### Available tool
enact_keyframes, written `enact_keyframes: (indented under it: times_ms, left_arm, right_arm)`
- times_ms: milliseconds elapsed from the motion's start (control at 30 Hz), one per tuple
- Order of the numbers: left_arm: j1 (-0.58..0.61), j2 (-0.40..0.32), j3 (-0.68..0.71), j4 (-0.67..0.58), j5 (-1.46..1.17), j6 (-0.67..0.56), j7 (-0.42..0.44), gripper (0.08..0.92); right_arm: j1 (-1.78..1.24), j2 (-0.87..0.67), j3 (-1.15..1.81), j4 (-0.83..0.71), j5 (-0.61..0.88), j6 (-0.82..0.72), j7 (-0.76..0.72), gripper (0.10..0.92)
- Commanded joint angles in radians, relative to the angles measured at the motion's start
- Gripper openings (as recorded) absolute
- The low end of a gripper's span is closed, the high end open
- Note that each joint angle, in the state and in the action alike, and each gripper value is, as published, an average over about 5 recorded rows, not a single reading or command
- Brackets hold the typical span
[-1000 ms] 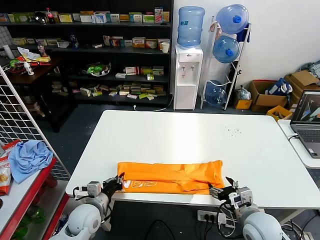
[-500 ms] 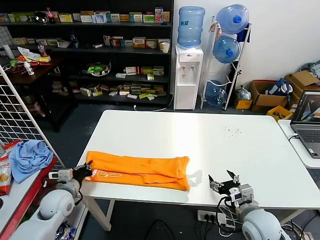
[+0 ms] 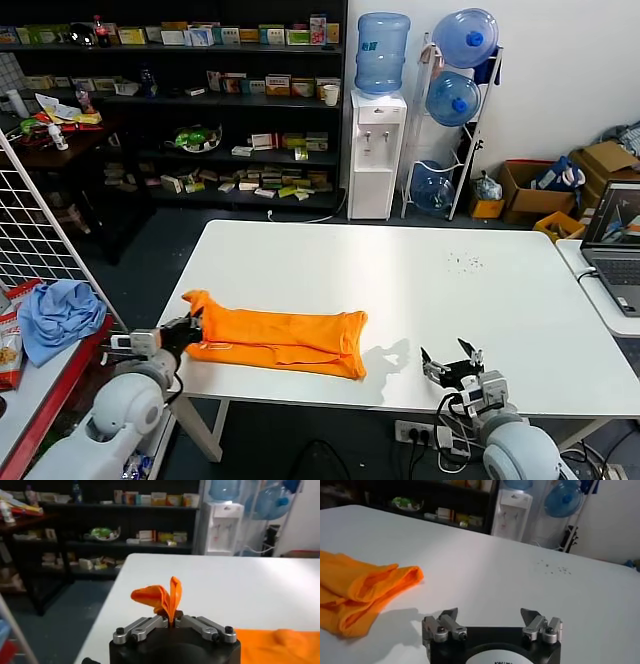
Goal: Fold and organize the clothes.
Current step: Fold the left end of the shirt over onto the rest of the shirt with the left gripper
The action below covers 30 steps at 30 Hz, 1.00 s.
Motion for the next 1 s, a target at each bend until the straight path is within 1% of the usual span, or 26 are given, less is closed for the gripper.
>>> enact_keyframes:
  times_ms: [33,200,367,567,733,833,1000]
  left_arm:
    - [-0.045,-0.126,0.206,-0.125,-0.019,0.016,-0.058,0.126]
    - [-0.108,-0.199,0.305,-0.073,-0.020,0.015,-0.070,0.126]
    - [-0.161,-0.267,0.365,-0.025,-0.019,0.011,-0.071,0.126]
    - [-0.195,-0.321,0.409,0.022,-0.014,0.004,-0.068,0.126]
    - [-0.200,-0.346,0.436,0.029,-0.015,-0.016,-0.057,0.131]
    - [-0.194,-0.355,0.455,0.030,-0.021,-0.030,-0.051,0.179]
    - [-0.169,-0.353,0.476,0.032,-0.039,-0.094,-0.025,0.322]
  right_arm:
    - [-0.002,0.032,0.009,-0.021,-0.035,0.012,-0.001,0.823]
    - [0.001,0.047,0.016,-0.030,-0.044,0.016,-0.002,0.823]
    - [0.005,0.056,0.019,-0.039,-0.051,0.016,-0.001,0.823]
    - [0.014,0.063,0.017,-0.048,-0.052,0.013,0.000,0.823]
    - [0.032,0.069,0.004,-0.064,-0.052,0.013,0.000,0.823]
    - [0.045,0.073,-0.006,-0.071,-0.051,0.010,0.001,0.823]
    - [0.055,0.070,-0.012,-0.070,-0.048,0.005,0.003,0.823]
